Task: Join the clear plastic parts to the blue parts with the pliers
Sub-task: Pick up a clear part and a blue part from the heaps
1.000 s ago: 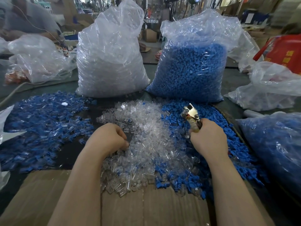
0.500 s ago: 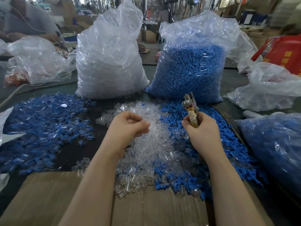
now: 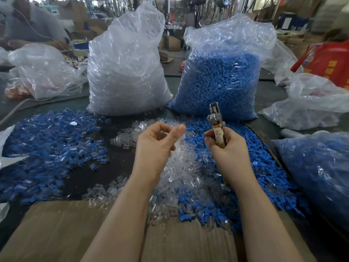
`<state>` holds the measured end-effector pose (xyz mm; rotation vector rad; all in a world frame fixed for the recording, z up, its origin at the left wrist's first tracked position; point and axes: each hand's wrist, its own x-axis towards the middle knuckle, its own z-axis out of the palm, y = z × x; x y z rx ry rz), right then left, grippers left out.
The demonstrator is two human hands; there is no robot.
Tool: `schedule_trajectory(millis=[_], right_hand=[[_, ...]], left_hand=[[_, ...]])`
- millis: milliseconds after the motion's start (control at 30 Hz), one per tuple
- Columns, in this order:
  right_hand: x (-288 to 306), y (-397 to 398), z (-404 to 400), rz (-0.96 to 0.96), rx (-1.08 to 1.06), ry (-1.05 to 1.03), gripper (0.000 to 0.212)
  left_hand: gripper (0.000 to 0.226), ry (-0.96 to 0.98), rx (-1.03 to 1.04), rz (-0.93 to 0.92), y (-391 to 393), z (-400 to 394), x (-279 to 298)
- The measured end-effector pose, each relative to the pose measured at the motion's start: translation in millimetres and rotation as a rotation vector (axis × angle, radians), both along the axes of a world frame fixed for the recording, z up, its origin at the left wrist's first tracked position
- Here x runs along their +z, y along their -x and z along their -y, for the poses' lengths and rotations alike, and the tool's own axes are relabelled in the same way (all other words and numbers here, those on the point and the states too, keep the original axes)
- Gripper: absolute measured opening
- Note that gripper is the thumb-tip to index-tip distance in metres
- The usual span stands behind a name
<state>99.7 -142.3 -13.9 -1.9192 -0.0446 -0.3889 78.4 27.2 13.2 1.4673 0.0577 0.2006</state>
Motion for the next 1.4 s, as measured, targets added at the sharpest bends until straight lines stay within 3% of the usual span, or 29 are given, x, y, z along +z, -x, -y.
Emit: schedule_trajectory(millis=[467,800,1100,1400], right_hand=[[3,4,-8,0.019,0.029,-0.035,0.015],[6,9,-18,0.076,0.049,-0.031,0.012],[8,12,-25,0.132,0.015,0.059,0.013],[8,13,-34,0.179,-0.080,0.092,0.018]], left_hand=[[0.020,0.198,-0.125,-0.089,-4,3,-4],[0.009,0.232,-0.050,-0.054,-3,9,-10],[0.008,0.136,0.051,0.004,0,15,-9],[0.019,-0.095,0.160,0.129,1,18,-8]])
